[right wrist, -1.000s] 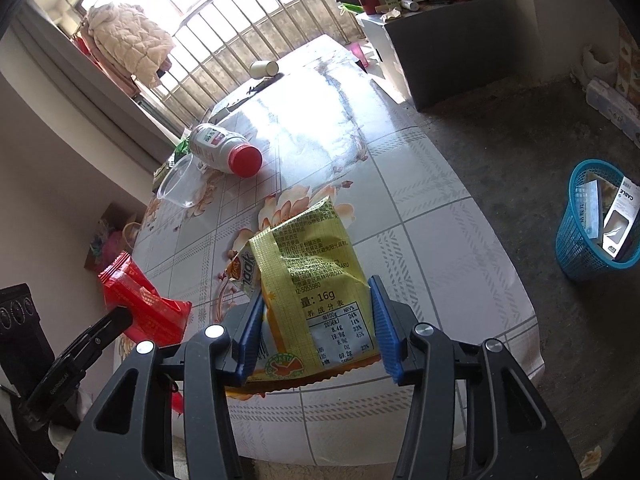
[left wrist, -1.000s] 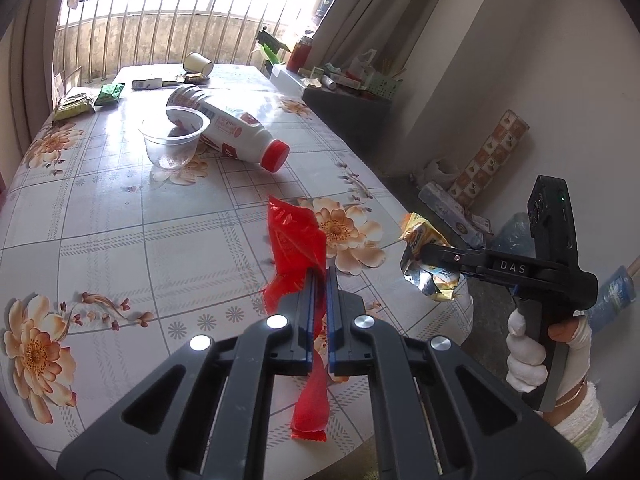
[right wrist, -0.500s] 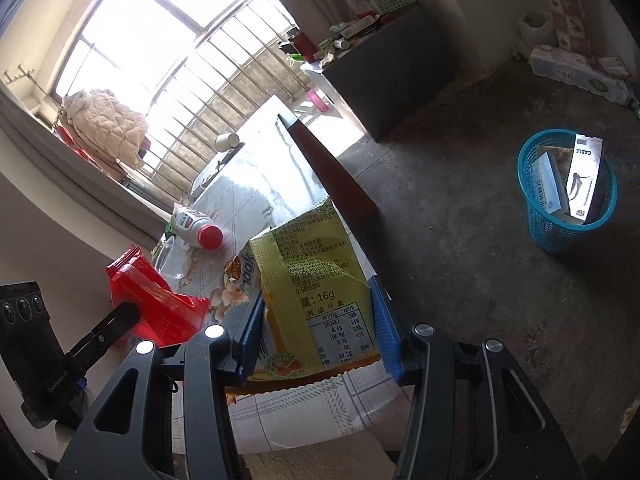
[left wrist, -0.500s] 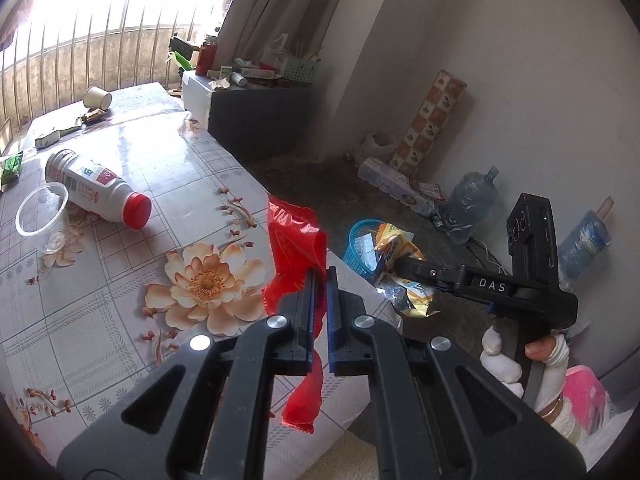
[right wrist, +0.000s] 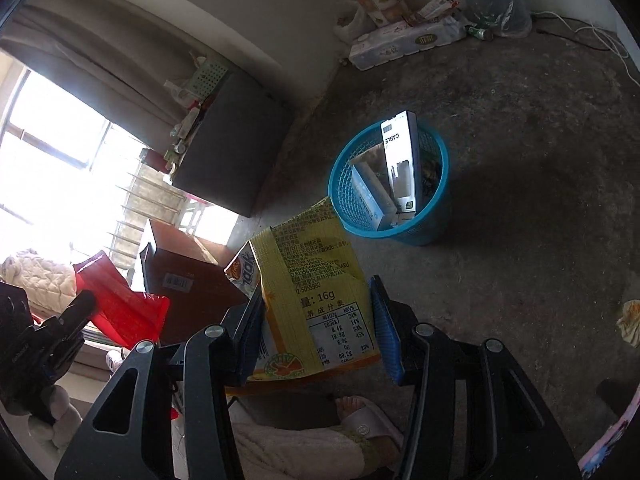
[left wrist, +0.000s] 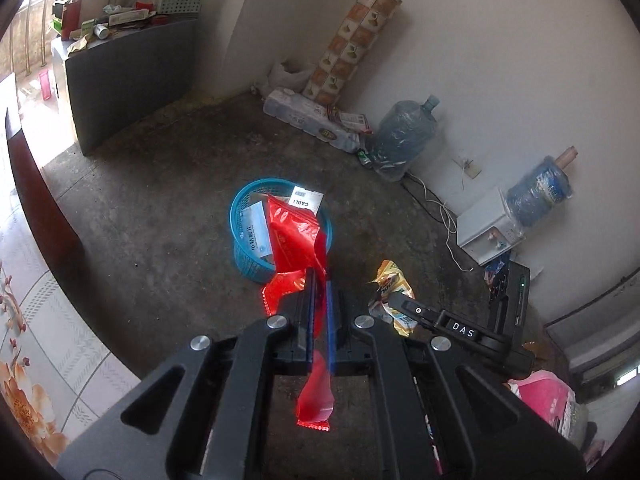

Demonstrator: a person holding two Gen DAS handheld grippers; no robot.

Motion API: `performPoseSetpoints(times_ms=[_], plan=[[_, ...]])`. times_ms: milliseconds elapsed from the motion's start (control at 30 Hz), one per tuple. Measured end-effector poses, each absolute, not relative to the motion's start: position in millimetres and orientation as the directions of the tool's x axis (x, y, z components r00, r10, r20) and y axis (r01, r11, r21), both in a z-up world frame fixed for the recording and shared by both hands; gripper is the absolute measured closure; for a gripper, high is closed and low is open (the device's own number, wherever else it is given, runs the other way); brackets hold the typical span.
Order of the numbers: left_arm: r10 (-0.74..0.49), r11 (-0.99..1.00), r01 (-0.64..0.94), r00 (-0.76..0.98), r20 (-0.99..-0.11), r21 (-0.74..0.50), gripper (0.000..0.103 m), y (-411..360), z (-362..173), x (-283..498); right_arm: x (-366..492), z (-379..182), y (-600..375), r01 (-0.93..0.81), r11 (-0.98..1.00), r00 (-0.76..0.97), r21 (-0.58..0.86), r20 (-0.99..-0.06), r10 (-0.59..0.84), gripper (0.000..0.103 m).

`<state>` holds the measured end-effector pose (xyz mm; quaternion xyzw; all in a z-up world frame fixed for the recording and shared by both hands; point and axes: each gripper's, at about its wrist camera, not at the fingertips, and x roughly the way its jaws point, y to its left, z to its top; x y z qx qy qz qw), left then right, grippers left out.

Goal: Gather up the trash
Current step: 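Carry red wrapper and snack bag to the blue wastebasket and release both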

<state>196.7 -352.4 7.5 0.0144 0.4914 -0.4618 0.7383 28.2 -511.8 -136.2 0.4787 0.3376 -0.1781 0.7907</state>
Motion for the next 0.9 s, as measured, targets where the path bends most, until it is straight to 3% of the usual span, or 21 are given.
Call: performPoseSetpoints(times_ms=[467,500,533,567,600,733,900], plan=[[-0.563,0.601,0.686,0.001,-0.826,-0.409,0.099,-522,-85,283,89,-209,-591,0.665,0.408,0.676,0.625,-0.737,0.028,0.054],[-0.562,0.598,0.688,-0.007,-0.827,-0.412,0.097,-534,-88,287,101,-212,-598,0.666,0.409,0.675,0.624,-0.737,0.025,0.051],[-0.554,0.605,0.685,-0.004,-0.832,-0.406,0.083,-544,-91,292,114,-215,-604,0.667,0.422,0.672,0.614,-0.741,0.016,0.044],[-0.541,0.625,0.677,0.015,-0.841,-0.389,0.06,-550,-94,296,127,-219,-610,0.664,0.438,0.67,0.607,-0.742,0.012,0.04],[-0.536,0.641,0.67,0.039,-0.844,-0.376,0.054,-557,-95,300,139,-226,-617,0.67,0.439,0.665,0.599,-0.747,0.006,0.035],[-0.551,0.635,0.669,0.04,-0.834,-0.387,0.053,-547,-92,300,167,-260,-634,0.72,0.395,0.614,0.57,-0.789,0.019,0.034],[-0.579,0.6,0.706,0.059,-0.813,-0.376,0.05,-495,-67,293,154,-270,-628,0.717,0.37,0.629,0.591,-0.777,0.021,0.034]])
